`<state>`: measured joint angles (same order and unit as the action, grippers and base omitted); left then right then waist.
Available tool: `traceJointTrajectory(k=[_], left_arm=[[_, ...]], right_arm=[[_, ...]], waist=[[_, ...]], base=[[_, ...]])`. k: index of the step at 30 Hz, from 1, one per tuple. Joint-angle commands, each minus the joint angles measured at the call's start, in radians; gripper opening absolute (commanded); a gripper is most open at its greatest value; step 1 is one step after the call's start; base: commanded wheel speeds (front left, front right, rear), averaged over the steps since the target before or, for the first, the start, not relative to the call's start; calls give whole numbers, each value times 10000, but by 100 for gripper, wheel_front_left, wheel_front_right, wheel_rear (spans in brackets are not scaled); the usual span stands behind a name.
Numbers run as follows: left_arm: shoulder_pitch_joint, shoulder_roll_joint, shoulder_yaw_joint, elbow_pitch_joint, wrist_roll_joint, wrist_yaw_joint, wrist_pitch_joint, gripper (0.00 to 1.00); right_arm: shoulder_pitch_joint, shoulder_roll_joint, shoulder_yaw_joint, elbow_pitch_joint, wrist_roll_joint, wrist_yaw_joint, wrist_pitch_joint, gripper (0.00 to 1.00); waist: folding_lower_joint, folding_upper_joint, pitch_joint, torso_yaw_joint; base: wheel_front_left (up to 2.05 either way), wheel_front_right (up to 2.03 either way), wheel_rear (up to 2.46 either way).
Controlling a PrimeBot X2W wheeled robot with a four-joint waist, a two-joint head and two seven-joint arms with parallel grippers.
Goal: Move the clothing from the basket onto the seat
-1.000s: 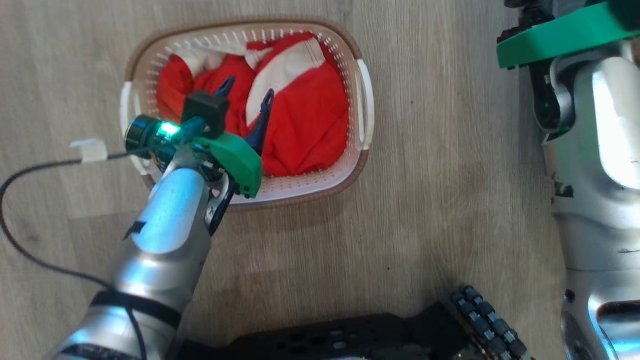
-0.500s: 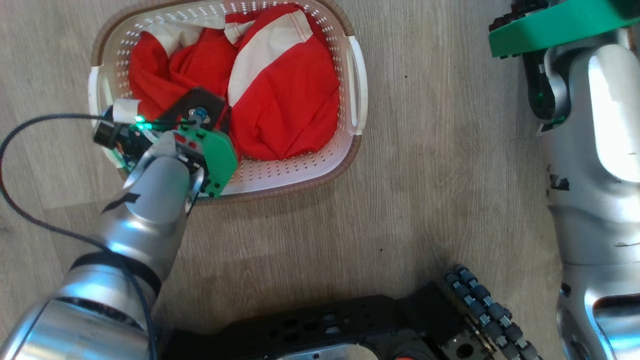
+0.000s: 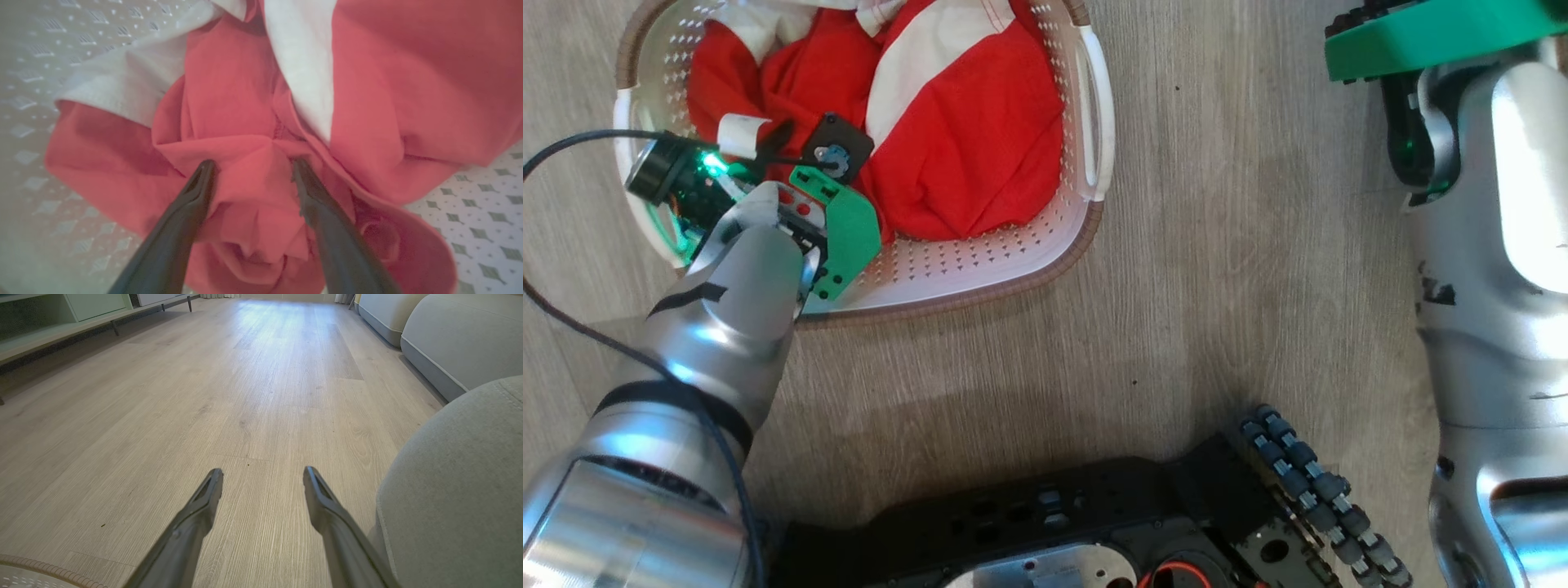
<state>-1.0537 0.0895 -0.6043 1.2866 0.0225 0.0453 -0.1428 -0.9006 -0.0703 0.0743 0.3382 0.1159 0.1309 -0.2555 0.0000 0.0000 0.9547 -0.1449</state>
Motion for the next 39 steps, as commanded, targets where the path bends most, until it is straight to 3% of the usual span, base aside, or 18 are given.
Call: traceJointTrajectory(k=[1, 2, 3, 11, 25, 39], left_arm=[[24, 336, 68, -1, 46, 99, 102, 98], [8, 341, 72, 3, 18, 115, 113, 40], [-3, 341, 58, 7, 4, 115, 115, 0], [260, 247, 274, 27, -491, -23, -135, 0], [1241, -332, 1249, -539, -2192, -656, -1174, 0], [2856, -389, 2059, -3881, -3028, -1068, -1188, 0]], right_arm=[[72, 175, 69, -390, 93, -2, -63, 100], [57, 178, 64, -388, 108, -2, -63, 100], [44, 181, 58, -384, 124, -2, -63, 100], [82, 194, 83, -293, 222, -2, -63, 100], [782, -46, 299, 369, 215, -2, -63, 100], [1934, -331, 725, 1248, 547, -2, -63, 100]], waist=[[0, 0, 57, -30], [0, 0, 70, -31], [0, 0, 71, -26], [0, 0, -363, 73], [0, 0, -2643, 816], [0, 0, -5287, 1535]], base=[[0, 0, 0], [0, 0, 0], [0, 0, 0], [0, 0, 0], [0, 0, 0], [0, 0, 0]])
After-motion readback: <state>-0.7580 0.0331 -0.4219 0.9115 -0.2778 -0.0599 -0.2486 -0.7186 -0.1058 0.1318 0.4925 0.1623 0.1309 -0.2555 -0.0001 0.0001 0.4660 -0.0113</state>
